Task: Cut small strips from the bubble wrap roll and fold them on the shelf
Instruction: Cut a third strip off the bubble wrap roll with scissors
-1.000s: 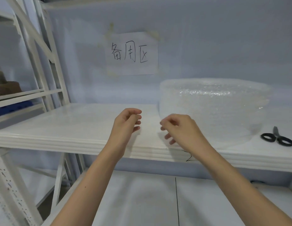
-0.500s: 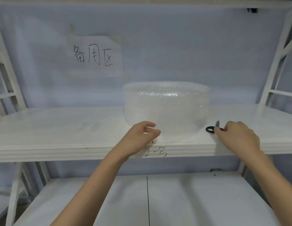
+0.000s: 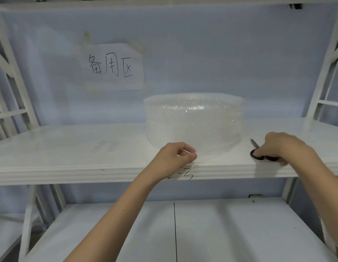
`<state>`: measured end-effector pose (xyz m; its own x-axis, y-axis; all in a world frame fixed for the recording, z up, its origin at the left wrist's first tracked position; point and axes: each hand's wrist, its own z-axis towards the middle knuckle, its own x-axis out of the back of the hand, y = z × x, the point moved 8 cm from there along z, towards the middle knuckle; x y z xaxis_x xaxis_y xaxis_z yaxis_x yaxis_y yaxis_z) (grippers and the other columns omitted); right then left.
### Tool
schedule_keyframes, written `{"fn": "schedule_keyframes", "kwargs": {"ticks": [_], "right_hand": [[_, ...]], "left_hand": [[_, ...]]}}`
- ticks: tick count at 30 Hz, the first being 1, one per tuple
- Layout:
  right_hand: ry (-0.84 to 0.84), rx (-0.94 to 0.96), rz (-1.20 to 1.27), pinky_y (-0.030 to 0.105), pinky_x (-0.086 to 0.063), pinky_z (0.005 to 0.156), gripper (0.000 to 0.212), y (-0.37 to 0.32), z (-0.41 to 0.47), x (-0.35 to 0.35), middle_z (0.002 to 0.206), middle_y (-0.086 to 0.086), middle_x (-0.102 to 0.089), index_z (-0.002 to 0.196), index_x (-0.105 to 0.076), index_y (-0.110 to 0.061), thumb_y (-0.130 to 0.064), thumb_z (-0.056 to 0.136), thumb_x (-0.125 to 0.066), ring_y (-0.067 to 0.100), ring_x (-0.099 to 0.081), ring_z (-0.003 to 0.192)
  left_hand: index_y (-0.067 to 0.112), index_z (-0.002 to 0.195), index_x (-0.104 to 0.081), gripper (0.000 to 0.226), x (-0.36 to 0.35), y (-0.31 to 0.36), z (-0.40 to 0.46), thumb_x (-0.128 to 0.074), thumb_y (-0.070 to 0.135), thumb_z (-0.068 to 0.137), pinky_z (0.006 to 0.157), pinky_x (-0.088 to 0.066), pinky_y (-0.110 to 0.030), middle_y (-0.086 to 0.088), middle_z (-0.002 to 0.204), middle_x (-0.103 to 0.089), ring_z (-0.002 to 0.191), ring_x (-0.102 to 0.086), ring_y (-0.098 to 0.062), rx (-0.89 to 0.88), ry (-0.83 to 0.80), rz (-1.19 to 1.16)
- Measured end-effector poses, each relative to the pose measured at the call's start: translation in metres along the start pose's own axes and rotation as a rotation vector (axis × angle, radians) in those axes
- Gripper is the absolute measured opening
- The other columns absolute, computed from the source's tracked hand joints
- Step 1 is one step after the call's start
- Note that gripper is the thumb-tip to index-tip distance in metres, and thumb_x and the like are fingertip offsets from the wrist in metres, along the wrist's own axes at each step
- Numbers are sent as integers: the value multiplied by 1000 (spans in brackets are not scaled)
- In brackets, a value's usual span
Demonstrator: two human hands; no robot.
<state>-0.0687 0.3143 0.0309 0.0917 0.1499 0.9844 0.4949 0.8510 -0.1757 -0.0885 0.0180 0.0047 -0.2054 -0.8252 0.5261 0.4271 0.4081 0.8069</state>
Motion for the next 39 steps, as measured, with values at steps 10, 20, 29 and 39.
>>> {"fn": "schedule_keyframes", "kwargs": {"ticks": [10, 20, 29, 39], "right_hand": [[-2, 21, 97, 29, -52, 52, 28, 25, -15, 1, 69, 14, -65, 74, -55, -1, -24, 81, -69, 25, -67, 52], [-166, 116, 727, 16, -41, 41, 36, 84, -62, -51, 59, 21, -68, 59, -60, 0, -18, 90, -63, 16, -55, 39], [-535, 94, 1744, 21, -52, 41, 76, 41, -111, -152, 80, 17, -72, 75, -74, 5, -28, 12, -100, 27, -74, 67], [-815, 433, 1588, 29, -44, 49, 55, -46, -144, -153, 79, 8, -61, 69, -64, -10, -56, 50, -88, 20, -52, 56]], "left_hand": [[22, 93, -74, 12, -12, 4, -2, -63, 24, 89, 66, -46, -29, 4, 83, -73, 72, -59, -10, -4, 11, 40], [22, 89, -73, 17, -11, 7, -5, -59, 29, 92, 55, -41, -19, 6, 87, -77, 58, -53, -2, 5, 57, 88], [23, 89, -73, 14, -18, 10, -10, -64, 34, 89, 54, -39, -13, 9, 71, -64, 62, -54, -1, 2, 74, 137], [17, 85, -75, 15, -17, 2, -14, -63, 23, 91, 61, -41, -14, -1, 80, -73, 72, -61, -12, 29, 155, 113]]}}
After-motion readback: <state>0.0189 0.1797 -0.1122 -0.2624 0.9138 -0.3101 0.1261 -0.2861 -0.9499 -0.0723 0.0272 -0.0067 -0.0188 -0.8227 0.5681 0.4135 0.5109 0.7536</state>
